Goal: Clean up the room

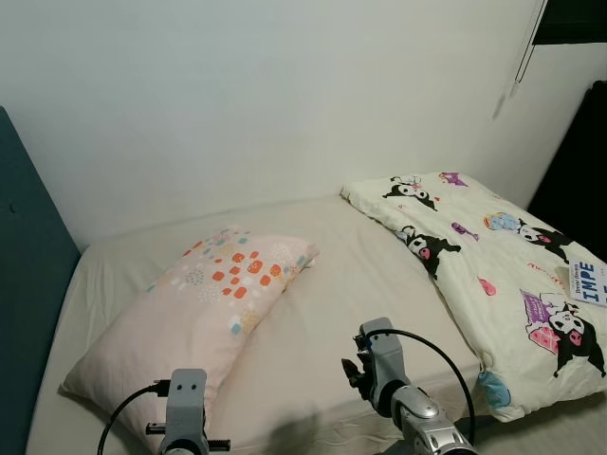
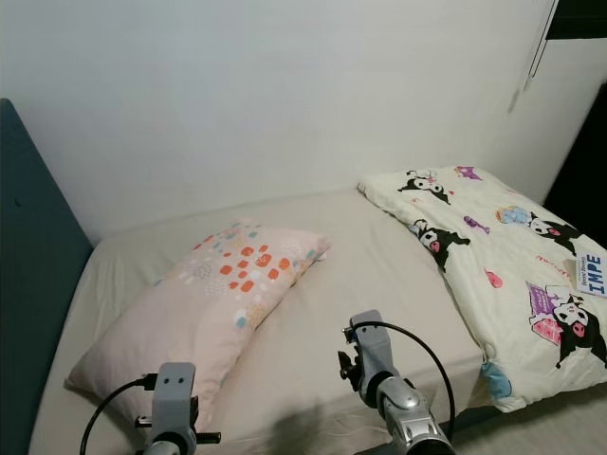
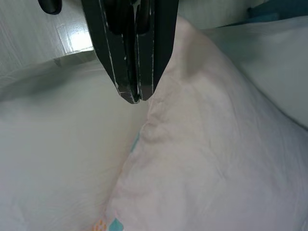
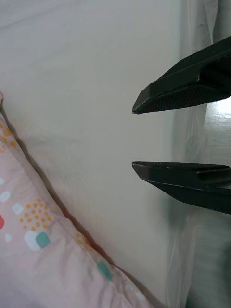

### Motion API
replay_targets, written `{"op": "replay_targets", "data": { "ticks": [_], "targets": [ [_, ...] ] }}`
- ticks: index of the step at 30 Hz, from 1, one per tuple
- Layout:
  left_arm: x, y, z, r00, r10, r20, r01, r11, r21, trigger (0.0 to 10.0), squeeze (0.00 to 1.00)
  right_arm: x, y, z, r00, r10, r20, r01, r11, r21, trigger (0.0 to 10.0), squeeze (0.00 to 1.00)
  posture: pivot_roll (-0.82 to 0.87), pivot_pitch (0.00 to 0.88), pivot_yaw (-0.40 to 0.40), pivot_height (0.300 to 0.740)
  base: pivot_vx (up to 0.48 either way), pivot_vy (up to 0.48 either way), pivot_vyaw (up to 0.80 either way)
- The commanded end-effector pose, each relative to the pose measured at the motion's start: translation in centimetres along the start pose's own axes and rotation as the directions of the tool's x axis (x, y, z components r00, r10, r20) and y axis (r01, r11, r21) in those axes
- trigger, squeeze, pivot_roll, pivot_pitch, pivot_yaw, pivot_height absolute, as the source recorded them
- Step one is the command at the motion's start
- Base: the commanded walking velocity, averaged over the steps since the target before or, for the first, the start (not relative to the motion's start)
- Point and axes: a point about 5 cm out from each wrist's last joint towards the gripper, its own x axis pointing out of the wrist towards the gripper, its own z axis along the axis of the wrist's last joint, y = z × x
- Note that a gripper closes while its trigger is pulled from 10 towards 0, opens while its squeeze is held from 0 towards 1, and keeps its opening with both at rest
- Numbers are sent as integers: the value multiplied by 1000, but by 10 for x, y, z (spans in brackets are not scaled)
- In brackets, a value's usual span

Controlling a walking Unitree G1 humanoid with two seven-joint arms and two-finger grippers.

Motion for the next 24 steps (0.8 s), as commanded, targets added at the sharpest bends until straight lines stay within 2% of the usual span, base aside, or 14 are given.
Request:
{"op": "replay_targets", "data": {
  "ticks": [1,9,14,17,20,24],
  "targets": [
    [0,1,0,1000,9,0,-9,1000,-5,10000,0,0,-1,0,1000,-2,-4,2,1000,-13,10000,0,-72,0,-43,738,0,0,0],
    [-1,3,0,1000,15,15,-15,1000,-6,10000,0,0,-1,-2,1000,-12,-4,12,1000,-28,10000,0,-77,0,-33,738,0,0,0],
    [-1,8,8,996,40,77,-38,999,-28,10000,0,-1,-2,-4,999,-42,-10,41,996,-76,10000,0,-82,0,-20,738,0,0,0],
    [-1,8,9,996,39,83,-37,999,-28,10000,0,0,-2,-4,999,-46,-9,45,995,-86,10000,0,-82,0,-19,738,0,0,0],
    [-1,13,12,993,50,104,-49,999,-12,10000,0,1,3,-12,997,-55,-63,49,995,-89,10000,0,-76,0,-10,738,0,0,0],
    [-1,15,15,991,56,124,-55,998,-8,10000,0,1,4,-13,995,-76,-67,69,993,-98,10000,0,-76,0,-10,738,0,0,0]
  ]
}}
